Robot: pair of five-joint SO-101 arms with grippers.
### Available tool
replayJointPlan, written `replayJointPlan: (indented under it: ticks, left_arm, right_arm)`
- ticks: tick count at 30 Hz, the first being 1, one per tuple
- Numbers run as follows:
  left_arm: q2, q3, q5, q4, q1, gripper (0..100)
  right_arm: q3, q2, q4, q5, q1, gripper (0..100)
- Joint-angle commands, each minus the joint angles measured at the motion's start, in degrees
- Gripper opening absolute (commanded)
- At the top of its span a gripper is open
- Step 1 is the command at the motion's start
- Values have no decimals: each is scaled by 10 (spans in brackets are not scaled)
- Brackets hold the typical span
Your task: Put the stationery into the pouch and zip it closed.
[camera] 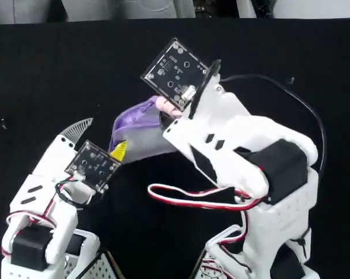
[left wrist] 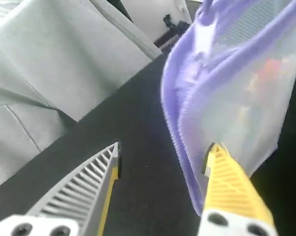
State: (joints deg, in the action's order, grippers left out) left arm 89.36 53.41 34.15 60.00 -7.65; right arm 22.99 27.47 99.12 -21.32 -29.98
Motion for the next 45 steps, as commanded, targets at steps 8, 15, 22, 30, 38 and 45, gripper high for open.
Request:
replayJointPlan:
  ticks: [8,15,22,30,38,45]
  left_arm:
    - [10,-5,-2,10,-78,285]
    - [10,25,-3,4,-89,285]
    - [11,80,-62,-59,-89,174]
    - [11,95,-135,-105,-90,77]
    - [11,104,-136,-96,-91,29]
    - [11,171,-132,-98,-96,29]
  right_arm:
    - [-31,21,4,-4,-78,11]
    - [-36,22,5,-4,-78,11]
    - [-36,22,5,-4,-77,11]
    - [-36,22,1,-4,4,11]
    - [-35,22,-12,-5,45,11]
    - [-36,16,-47,-5,113,11]
